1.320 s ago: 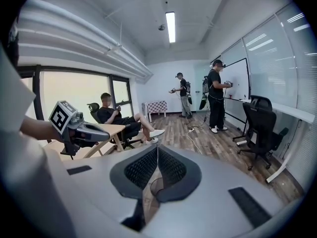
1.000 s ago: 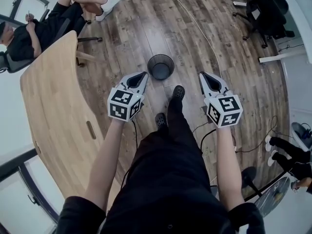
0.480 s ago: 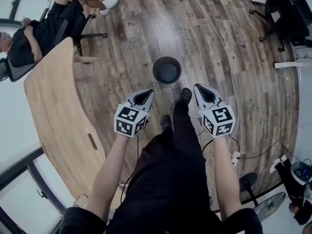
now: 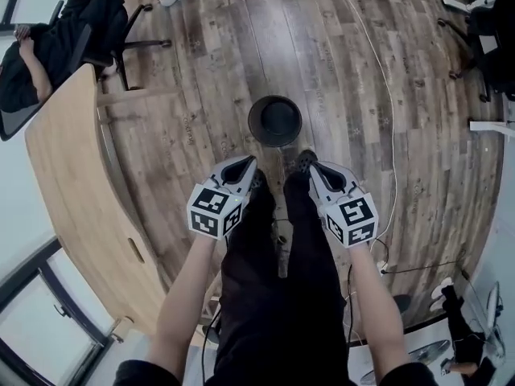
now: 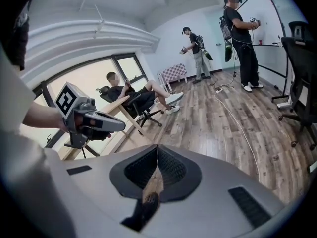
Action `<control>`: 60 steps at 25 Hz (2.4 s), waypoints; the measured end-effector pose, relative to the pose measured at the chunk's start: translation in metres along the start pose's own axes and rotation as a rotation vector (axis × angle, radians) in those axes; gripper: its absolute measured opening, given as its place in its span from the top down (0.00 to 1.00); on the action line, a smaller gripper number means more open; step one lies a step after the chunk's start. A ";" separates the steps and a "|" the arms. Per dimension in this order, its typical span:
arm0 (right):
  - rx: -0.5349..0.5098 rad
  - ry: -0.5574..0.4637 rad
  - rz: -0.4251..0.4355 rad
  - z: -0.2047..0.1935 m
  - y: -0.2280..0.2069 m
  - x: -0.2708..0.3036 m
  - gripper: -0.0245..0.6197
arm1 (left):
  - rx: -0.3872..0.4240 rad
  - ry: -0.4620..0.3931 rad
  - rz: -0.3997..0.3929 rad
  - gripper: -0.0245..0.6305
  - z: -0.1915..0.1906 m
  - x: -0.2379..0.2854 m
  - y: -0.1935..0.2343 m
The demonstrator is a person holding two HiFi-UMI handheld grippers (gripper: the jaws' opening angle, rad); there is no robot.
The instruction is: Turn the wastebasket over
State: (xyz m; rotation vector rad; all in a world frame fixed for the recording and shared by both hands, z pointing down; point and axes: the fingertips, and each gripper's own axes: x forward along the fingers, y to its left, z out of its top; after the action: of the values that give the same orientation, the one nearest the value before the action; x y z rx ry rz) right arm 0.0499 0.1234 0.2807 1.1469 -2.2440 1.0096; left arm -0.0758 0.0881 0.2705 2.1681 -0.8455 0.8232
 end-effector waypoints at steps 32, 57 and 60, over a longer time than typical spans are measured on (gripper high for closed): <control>-0.106 0.343 -0.091 -0.177 -0.169 0.289 0.88 | 0.015 0.185 0.016 0.93 -0.183 0.262 0.213; -0.126 0.463 -0.100 -0.224 -0.208 0.354 0.85 | 0.009 0.321 0.032 0.88 -0.234 0.320 0.269; -0.147 0.465 -0.099 -0.220 -0.206 0.352 0.85 | 0.027 0.312 0.050 0.89 -0.228 0.319 0.270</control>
State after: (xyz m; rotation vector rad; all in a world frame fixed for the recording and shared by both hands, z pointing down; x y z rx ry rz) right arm 0.0284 0.0290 0.7337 0.8462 -1.8396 0.9392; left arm -0.1581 0.0001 0.7307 1.9769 -0.7336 1.1672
